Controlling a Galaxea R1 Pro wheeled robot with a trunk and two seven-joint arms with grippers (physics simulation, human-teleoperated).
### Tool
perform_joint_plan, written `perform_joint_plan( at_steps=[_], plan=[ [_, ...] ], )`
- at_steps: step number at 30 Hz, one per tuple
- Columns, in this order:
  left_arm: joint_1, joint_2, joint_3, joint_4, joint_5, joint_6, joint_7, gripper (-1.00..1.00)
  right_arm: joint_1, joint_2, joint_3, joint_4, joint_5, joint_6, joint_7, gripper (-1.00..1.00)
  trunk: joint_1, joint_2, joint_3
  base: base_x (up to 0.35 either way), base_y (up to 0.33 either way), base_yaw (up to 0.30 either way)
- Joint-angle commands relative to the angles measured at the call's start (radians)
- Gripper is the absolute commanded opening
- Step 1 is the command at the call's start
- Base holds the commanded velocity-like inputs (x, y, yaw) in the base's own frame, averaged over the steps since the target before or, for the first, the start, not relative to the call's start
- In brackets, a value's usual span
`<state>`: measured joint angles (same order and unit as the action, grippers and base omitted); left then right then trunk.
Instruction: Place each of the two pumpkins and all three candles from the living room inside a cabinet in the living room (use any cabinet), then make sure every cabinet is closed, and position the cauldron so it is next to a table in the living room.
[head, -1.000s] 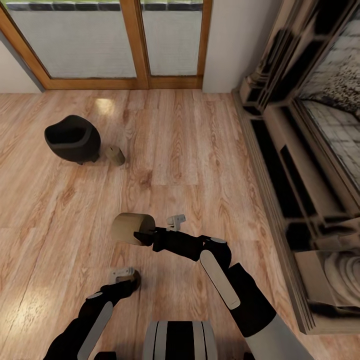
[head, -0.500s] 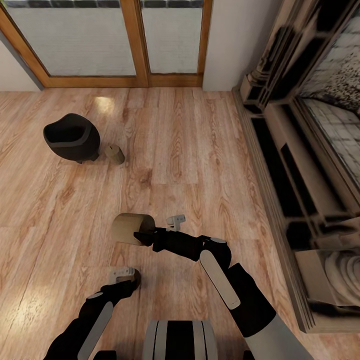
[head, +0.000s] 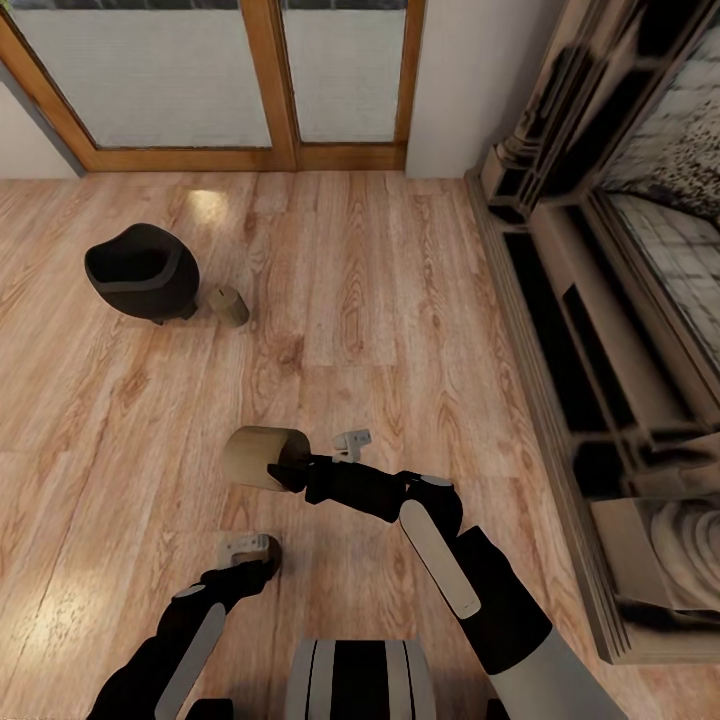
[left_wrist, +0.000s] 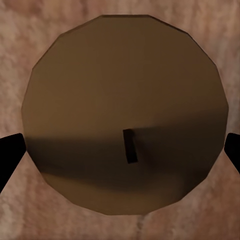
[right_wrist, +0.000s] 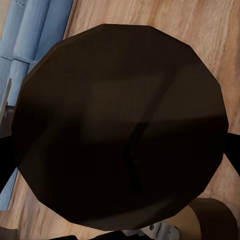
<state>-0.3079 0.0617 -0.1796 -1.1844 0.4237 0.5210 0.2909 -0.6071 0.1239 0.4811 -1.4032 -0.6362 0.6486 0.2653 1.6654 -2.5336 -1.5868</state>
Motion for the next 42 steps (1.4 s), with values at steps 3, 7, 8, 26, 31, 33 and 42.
perform_joint_plan(
  at_steps=[3, 7, 8, 26, 31, 33, 42],
  plan=[
    [0.0, 0.001, -0.003, -0.001, 0.01, 0.002, 0.01, 1.0, 0.0, 0.0, -0.001, 0.0, -0.002, 0.005, 0.002, -1.0, 0.0, 0.0, -0.001, 0.0, 0.0, 0.0],
    [0.0, 0.001, -0.002, -0.001, 0.014, 0.002, 0.01, 1.0, 0.0, 0.0, -0.001, 0.0, -0.002, 0.005, 0.002, -1.0, 0.0, 0.0, -0.001, 0.0, 0.0, 0.0],
    [0.0, 0.001, -0.002, -0.001, 0.014, 0.002, 0.01, -1.0, 0.0, 0.0, -0.001, 0.0, -0.002, 0.005, 0.002, -1.0, 0.0, 0.0, -0.001, 0.0, 0.0, 0.0],
    [0.0, 0.003, 0.003, -0.001, 0.018, 0.002, 0.01, -1.0, 0.0, 0.002, -0.001, 0.0, -0.002, 0.005, 0.002, -1.0, 0.0, 0.0, -0.001, 0.0, 0.0, 0.0],
    [0.0, 0.003, 0.003, -0.001, 0.018, 0.002, 0.01, -1.0, 0.0, 0.001, -0.001, 0.001, -0.002, 0.005, 0.002, -1.0, 0.0, 0.0, -0.001, 0.0, 0.0, 0.0],
    [0.0, 0.003, 0.003, -0.001, 0.018, 0.002, 0.01, -1.0, 0.0, 0.001, -0.001, 0.001, -0.002, 0.005, 0.002, -1.0, 0.0, 0.0, -0.001, 0.0, 0.0, 0.0],
    [0.0, 0.003, 0.002, -0.001, 0.018, 0.002, 0.008, -1.0, 0.0, 0.001, -0.001, 0.002, -0.002, 0.005, 0.002, -1.0, -0.002, 0.0, 0.011, 0.0, 0.0, 0.0]
  ],
)
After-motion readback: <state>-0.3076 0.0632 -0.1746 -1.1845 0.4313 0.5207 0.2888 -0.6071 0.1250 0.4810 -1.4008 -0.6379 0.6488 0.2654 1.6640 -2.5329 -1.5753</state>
